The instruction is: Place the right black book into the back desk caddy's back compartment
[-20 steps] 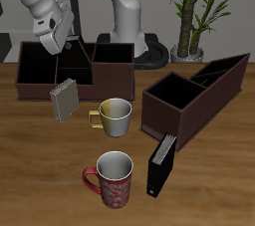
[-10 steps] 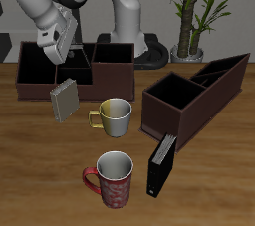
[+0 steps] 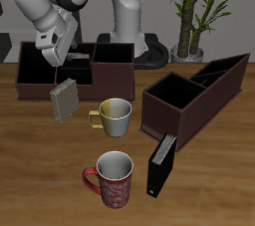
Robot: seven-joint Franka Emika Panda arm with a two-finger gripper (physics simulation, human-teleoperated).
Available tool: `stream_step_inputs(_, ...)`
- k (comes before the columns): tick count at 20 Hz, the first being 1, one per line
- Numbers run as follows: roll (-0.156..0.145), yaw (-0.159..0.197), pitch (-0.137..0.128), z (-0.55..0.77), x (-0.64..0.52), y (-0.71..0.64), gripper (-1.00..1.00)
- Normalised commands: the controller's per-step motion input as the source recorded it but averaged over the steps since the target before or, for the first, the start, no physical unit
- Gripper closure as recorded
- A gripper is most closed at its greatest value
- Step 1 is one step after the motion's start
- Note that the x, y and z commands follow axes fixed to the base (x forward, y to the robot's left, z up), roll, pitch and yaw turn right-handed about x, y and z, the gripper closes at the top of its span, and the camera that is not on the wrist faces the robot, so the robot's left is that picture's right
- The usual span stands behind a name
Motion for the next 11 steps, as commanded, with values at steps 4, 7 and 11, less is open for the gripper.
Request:
stream_step_inputs(4, 0.001, -0.012, -0.013, 0.08, -0.04, 0.0, -1.0)
stream_step_inputs(7, 0.006, -0.015, -0.028, 0.2, 0.02, 0.08, -1.0)
stream_step_inputs(11, -0.013, -0.05, -0.053, 0.26, 0.0, -0.02, -1.0)
